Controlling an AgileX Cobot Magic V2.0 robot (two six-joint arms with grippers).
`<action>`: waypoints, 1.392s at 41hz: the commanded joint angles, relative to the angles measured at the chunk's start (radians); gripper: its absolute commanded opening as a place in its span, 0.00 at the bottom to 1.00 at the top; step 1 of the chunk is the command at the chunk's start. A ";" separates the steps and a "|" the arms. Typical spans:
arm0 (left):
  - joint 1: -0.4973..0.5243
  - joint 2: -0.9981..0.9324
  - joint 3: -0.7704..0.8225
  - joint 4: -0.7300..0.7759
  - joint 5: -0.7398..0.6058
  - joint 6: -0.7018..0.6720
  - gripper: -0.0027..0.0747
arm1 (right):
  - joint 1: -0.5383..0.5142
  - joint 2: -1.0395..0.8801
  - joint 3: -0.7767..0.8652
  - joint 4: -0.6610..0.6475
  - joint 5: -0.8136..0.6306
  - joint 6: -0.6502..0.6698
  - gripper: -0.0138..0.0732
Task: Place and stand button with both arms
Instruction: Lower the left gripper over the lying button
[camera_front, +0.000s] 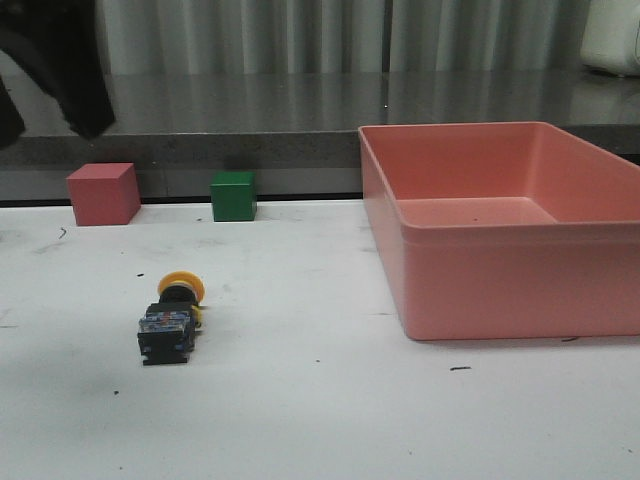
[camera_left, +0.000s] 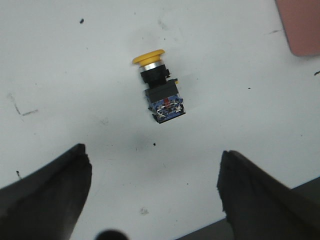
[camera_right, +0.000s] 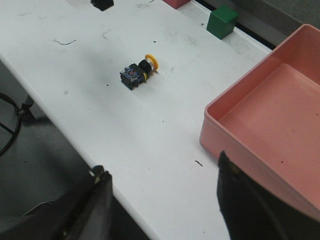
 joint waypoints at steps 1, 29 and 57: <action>-0.016 0.082 -0.101 -0.013 0.043 -0.055 0.70 | -0.005 -0.001 -0.021 0.000 -0.066 -0.008 0.71; -0.052 0.500 -0.391 -0.007 0.187 -0.307 0.70 | -0.005 -0.001 -0.021 0.000 -0.066 -0.008 0.71; -0.052 0.631 -0.395 -0.022 0.176 -0.345 0.58 | -0.005 -0.001 -0.021 0.000 -0.066 -0.008 0.71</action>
